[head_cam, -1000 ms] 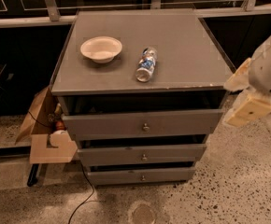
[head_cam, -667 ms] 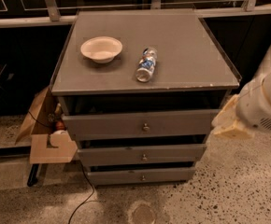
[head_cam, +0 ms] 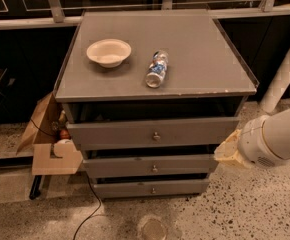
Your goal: Open bottom drawer
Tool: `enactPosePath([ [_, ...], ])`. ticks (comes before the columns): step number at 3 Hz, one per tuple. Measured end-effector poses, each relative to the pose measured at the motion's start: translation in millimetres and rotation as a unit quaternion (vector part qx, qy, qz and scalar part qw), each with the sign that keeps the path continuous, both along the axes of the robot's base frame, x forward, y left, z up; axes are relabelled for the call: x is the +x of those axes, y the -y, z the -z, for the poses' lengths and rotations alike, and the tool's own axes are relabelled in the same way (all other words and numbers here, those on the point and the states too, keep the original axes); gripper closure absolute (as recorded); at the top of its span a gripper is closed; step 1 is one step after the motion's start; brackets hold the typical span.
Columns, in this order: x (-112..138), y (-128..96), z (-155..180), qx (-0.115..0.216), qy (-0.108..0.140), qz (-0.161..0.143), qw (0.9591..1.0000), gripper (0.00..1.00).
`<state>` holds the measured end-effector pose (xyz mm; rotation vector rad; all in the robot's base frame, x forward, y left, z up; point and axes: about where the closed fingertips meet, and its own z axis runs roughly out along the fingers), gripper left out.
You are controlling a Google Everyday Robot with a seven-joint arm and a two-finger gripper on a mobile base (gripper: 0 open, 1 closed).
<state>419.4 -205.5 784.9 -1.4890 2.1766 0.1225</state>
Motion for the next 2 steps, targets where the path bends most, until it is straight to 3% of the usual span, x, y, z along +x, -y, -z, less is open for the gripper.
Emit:
enactPosePath([
  [1, 1, 0, -2, 0.000, 0.001, 0.000, 1.0000, 1.00],
  [2, -1, 5, 34, 0.007, 0.004, -0.002, 1.0000, 1.00],
])
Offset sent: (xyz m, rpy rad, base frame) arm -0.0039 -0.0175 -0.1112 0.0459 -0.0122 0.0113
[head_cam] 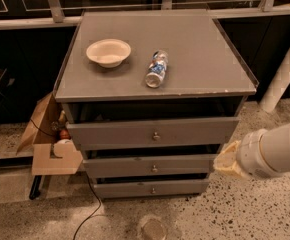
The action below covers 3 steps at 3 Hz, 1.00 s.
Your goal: Open bottom drawer
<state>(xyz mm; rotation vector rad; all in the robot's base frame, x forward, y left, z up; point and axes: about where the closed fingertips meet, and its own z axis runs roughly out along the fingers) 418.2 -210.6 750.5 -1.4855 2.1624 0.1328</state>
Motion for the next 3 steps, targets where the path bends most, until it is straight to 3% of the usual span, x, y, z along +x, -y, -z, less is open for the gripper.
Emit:
enactPosePath([
  [1, -5, 6, 77, 0.021, 0.003, -0.004, 0.9998, 1.00],
  [3, 24, 2, 226, 0.073, 0.007, -0.011, 0.9973, 1.00],
])
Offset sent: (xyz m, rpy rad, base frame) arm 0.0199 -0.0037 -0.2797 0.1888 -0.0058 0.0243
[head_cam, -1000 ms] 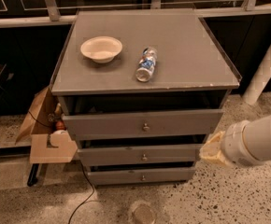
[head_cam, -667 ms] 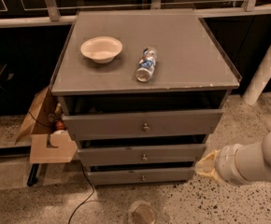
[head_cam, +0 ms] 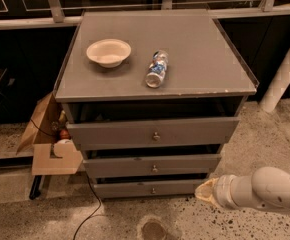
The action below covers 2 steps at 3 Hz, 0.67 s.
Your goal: Open bottom drawer
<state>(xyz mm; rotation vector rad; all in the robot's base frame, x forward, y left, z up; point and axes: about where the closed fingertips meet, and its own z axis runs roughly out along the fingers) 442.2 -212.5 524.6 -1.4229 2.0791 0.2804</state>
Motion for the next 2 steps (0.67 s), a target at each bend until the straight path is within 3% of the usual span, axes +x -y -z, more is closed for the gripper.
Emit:
enactPosePath([
  [1, -10.3, -11.7, 46.4, 0.028, -0.032, -0.001, 0.9991, 1.00],
  [2, -10.4, -11.8, 46.6, 0.028, -0.032, -0.001, 0.9991, 1.00],
])
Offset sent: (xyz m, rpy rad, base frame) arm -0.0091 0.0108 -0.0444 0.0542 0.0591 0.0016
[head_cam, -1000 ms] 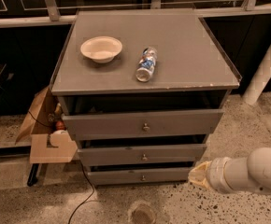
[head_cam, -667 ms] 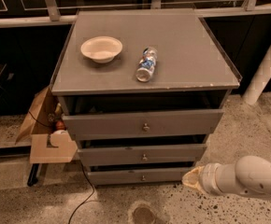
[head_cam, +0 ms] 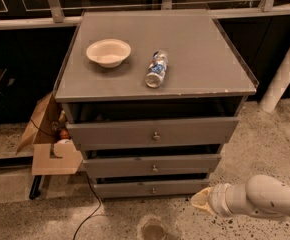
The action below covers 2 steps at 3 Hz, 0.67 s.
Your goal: Open bottom drawer
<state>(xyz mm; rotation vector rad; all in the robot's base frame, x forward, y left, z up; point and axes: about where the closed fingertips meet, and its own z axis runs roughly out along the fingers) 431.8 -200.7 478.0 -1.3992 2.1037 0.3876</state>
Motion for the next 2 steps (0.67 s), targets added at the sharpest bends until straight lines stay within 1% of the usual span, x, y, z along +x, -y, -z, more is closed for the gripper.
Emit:
enactPosePath([
  [1, 4, 7, 20, -0.021, -0.002, -0.007, 0.9998, 1.00],
  [2, 17, 18, 66, -0.052, 0.015, -0.017, 0.9984, 1.00],
])
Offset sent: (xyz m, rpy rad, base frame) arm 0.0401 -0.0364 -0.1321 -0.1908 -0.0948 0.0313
